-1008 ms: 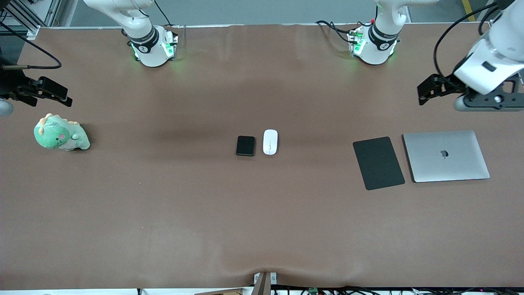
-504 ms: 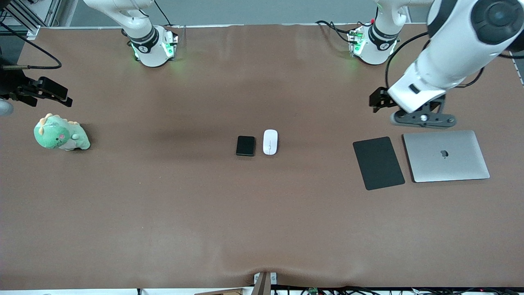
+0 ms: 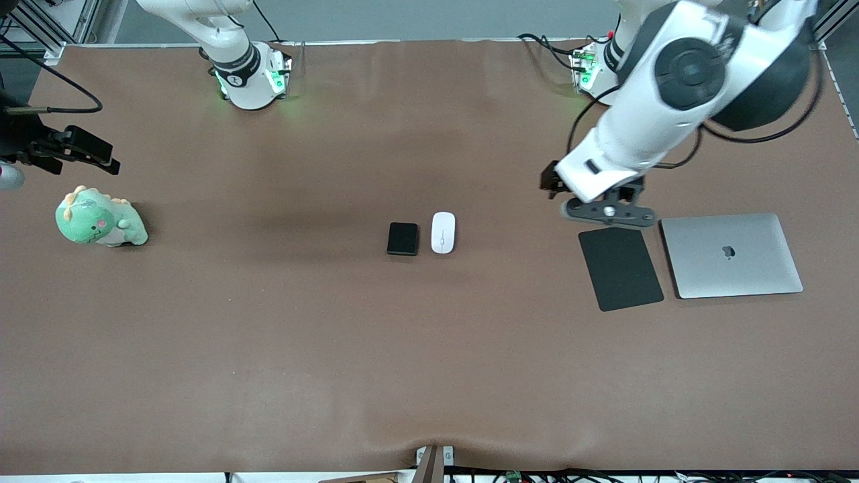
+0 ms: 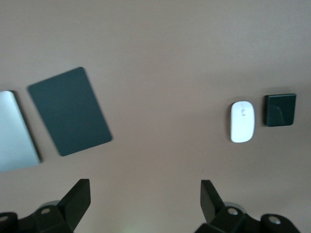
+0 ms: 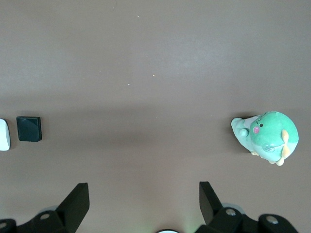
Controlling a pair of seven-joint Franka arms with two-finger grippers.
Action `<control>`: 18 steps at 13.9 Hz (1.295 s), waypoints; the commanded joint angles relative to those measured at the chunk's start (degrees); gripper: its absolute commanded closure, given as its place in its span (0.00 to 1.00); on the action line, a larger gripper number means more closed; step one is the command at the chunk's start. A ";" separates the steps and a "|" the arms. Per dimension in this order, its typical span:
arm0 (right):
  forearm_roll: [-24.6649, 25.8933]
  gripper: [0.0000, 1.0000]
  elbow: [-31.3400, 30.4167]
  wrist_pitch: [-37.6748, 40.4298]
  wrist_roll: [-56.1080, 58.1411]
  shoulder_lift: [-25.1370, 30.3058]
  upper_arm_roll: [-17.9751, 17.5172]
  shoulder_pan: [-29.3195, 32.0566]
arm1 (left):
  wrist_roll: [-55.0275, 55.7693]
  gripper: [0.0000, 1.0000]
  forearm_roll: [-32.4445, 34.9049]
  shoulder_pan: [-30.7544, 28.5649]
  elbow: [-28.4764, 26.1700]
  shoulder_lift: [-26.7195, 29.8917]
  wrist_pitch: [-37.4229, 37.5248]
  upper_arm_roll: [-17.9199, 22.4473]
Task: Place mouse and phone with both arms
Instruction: 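Move the left gripper over the white mouse and lower it, then close the left gripper on the white mouse and lift it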
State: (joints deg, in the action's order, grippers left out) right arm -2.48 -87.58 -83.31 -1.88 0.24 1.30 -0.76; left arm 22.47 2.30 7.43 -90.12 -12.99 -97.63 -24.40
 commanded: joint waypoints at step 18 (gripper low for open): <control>-0.69 0.00 1.45 1.22 0.56 -0.68 0.37 0.32 | 27.71 0.10 9.82 18.31 -0.15 -27.17 -25.50 -0.03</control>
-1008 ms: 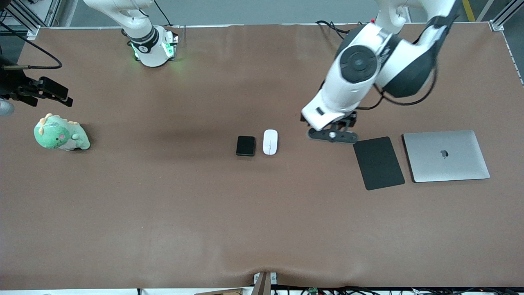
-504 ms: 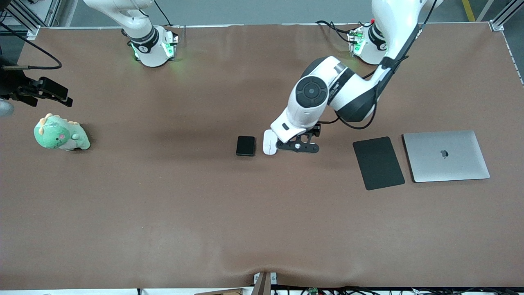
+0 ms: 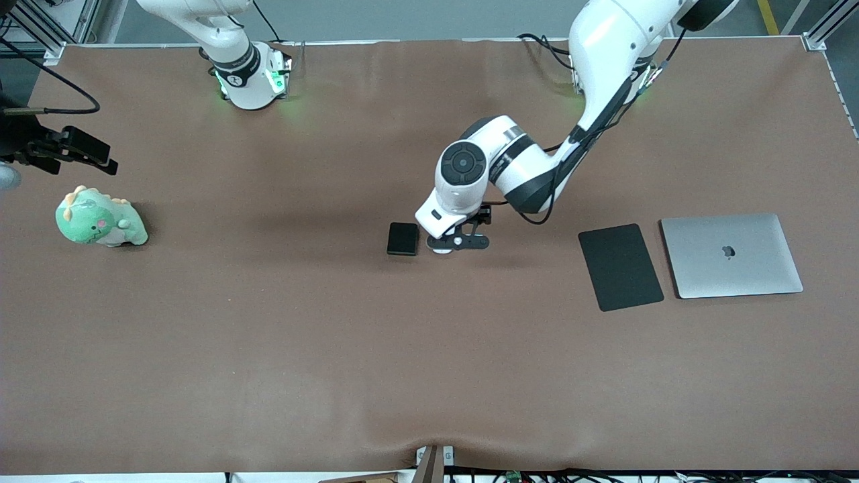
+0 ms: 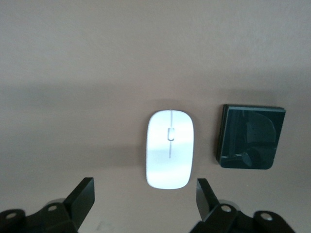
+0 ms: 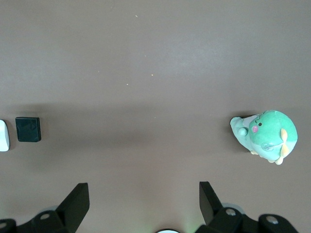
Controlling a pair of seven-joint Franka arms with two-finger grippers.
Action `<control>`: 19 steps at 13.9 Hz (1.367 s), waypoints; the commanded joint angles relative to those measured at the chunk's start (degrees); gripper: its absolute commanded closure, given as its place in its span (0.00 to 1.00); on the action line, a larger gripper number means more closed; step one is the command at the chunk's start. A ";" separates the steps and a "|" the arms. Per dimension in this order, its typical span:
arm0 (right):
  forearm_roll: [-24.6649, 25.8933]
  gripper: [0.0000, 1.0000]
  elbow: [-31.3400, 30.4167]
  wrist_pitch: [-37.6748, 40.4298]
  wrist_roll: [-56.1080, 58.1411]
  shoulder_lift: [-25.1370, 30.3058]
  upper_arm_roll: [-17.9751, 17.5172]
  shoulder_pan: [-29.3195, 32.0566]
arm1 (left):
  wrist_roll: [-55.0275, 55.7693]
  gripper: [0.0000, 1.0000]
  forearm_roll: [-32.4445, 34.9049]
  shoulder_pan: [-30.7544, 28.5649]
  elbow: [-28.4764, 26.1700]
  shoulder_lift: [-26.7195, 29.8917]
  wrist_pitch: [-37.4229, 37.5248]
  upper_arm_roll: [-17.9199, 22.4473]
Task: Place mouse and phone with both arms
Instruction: 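Close the left gripper on the white mouse and lift it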
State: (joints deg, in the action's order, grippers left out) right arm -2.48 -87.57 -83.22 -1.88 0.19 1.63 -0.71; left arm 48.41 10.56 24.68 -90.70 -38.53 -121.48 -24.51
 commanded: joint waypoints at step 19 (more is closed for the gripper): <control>-0.86 0.00 1.53 0.95 0.56 -0.80 0.04 0.35 | 10.48 1.00 6.93 2.75 0.26 -8.41 -7.11 0.95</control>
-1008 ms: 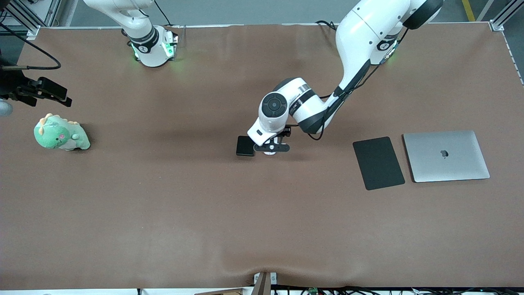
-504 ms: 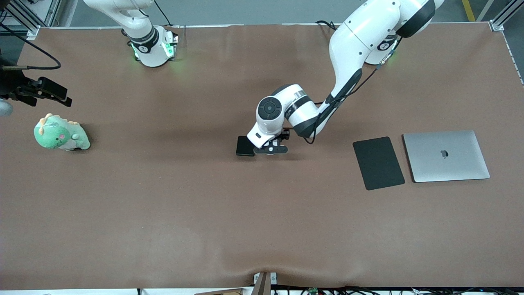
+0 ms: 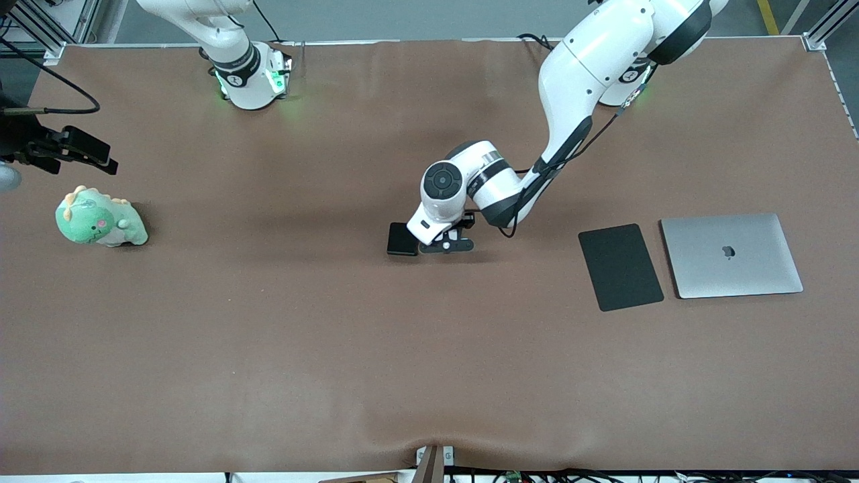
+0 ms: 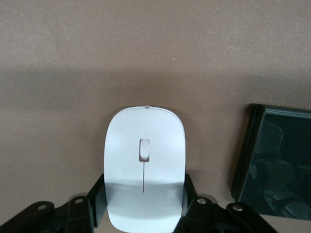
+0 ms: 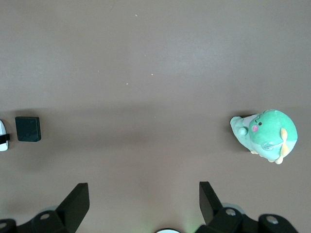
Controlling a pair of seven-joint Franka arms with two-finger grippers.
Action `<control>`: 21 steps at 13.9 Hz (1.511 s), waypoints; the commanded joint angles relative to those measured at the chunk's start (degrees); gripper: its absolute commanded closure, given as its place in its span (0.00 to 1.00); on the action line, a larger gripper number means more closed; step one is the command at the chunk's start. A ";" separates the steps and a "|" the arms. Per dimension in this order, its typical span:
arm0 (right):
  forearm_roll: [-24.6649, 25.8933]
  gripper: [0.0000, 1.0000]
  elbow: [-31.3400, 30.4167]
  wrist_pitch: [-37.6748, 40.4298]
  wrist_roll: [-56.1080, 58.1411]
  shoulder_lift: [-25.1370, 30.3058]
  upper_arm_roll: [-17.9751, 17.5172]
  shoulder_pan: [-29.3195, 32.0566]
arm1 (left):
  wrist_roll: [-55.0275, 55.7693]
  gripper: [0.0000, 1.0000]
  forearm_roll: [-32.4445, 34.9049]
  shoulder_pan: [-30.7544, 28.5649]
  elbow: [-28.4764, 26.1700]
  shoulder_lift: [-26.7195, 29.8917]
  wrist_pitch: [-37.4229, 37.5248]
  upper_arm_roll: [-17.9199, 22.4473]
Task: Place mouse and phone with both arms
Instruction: 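Close the left gripper on the white mouse and lift it, then carry the mouse with the left gripper onto the grey mouse pad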
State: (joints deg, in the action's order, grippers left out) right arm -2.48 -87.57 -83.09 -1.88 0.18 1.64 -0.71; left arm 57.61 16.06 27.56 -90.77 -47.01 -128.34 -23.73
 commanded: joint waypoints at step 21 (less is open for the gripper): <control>-1.39 0.00 1.70 -0.32 0.12 -8.09 -0.50 -5.97 | -16.56 1.00 3.28 -37.48 -13.80 15.72 11.65 -0.44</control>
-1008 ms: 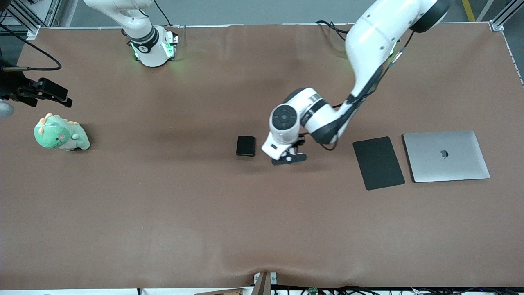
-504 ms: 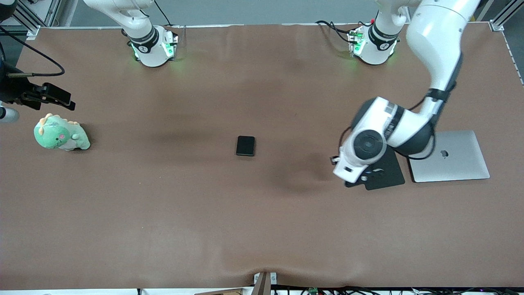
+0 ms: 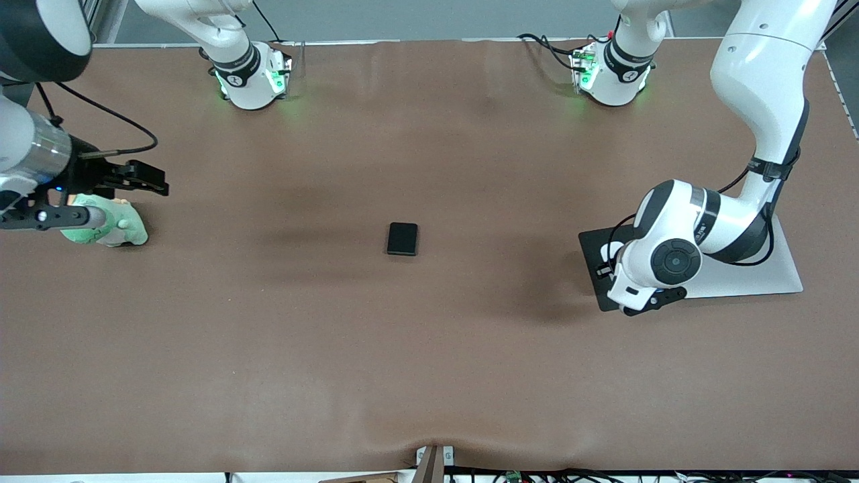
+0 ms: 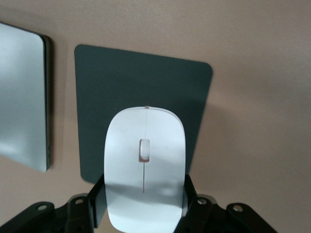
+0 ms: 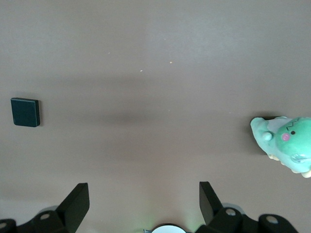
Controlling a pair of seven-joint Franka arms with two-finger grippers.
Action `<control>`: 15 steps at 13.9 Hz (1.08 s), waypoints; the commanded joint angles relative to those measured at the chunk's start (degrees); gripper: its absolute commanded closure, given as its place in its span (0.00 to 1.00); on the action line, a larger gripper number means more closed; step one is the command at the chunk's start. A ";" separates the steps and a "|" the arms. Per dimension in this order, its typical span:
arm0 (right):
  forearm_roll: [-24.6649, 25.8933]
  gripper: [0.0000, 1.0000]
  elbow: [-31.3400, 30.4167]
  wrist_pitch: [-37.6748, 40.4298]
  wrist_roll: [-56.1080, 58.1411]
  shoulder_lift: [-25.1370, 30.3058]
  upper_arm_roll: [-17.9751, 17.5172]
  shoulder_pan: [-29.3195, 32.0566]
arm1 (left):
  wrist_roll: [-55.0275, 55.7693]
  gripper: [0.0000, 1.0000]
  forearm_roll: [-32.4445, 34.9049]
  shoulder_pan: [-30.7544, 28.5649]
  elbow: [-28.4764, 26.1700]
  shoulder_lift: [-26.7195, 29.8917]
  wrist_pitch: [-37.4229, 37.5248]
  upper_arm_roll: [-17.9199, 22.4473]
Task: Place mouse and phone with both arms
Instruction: 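Carry the mouse with the left gripper onto the grey mouse pad, then release the mouse on the pad while the right gripper reaches the phone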
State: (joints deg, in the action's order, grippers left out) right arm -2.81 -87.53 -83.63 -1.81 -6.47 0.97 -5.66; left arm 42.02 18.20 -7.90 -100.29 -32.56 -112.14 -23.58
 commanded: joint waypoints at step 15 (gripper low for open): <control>-1.23 0.00 1.49 -8.39 -13.91 -8.91 0.18 -17.01 | -4.93 1.00 4.55 -5.81 -12.65 0.39 -18.38 -0.51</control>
State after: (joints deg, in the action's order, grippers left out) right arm -3.15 -87.51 -91.69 -11.47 -14.05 0.65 -20.78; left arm 38.25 20.88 -12.73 -111.81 -32.66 -129.05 -23.65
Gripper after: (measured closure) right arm 0.000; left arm 0.374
